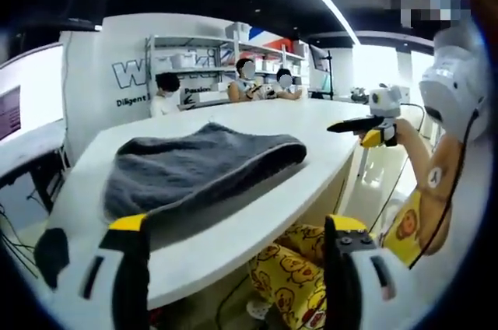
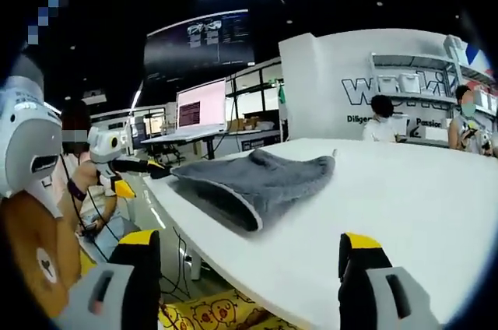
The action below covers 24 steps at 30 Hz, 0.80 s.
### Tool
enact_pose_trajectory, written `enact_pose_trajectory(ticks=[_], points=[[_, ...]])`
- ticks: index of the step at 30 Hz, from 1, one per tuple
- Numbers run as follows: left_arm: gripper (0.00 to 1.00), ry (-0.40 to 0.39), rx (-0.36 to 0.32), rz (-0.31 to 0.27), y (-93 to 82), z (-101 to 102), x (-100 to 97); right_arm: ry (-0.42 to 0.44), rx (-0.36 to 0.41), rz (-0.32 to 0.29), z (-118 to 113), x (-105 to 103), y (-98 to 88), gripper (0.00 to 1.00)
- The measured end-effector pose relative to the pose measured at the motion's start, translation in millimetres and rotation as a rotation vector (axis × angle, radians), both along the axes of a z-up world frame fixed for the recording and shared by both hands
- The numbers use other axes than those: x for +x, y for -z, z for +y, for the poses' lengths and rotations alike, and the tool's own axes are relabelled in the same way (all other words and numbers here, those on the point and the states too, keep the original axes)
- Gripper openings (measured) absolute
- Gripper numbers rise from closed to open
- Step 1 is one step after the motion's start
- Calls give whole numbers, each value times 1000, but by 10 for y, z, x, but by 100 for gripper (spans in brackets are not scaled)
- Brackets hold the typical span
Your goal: Fold the towel on the table until its edges align and the towel forms a compact rectangular stack.
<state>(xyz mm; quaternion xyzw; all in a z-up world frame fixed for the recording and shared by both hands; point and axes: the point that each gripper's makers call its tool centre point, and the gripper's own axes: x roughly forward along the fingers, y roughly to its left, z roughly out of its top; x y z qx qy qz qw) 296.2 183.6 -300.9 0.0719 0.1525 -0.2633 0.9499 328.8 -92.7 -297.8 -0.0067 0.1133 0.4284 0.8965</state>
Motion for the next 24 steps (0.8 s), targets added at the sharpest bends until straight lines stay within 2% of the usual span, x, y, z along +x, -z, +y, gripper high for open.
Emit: enact_pose_trajectory(ticks=[4, 12, 15, 24], points=[[98, 0, 6, 5, 11, 8, 13, -2, -10, 13, -9, -9, 42, 99], [97, 1, 20, 4, -7, 23, 18, -7, 34, 28, -20, 15, 24, 99], [97, 2, 35, 8, -9, 37, 23, -9, 25, 29, -5, 28, 41, 99], [98, 37, 106, -14, -174, 22, 103, -8, 16, 19, -20, 67, -9, 99]])
